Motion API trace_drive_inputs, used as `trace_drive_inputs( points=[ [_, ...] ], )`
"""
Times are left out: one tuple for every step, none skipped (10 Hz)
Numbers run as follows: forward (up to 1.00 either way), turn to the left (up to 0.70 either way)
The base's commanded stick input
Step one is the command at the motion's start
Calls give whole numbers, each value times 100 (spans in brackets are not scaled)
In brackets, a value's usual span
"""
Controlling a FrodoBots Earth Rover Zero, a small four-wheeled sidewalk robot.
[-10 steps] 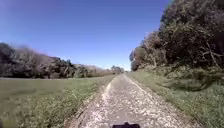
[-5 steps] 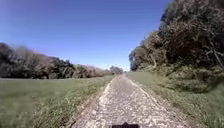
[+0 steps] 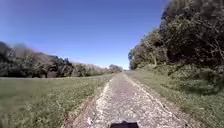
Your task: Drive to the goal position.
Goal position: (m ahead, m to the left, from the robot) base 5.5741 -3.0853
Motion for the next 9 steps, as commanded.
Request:
trace_drive_inputs(
  points=[
    [50,0],
    [50,0],
    [50,0],
    [50,0],
    [50,0],
    [50,0],
    [50,0],
    [50,0],
    [50,0]
  ],
)
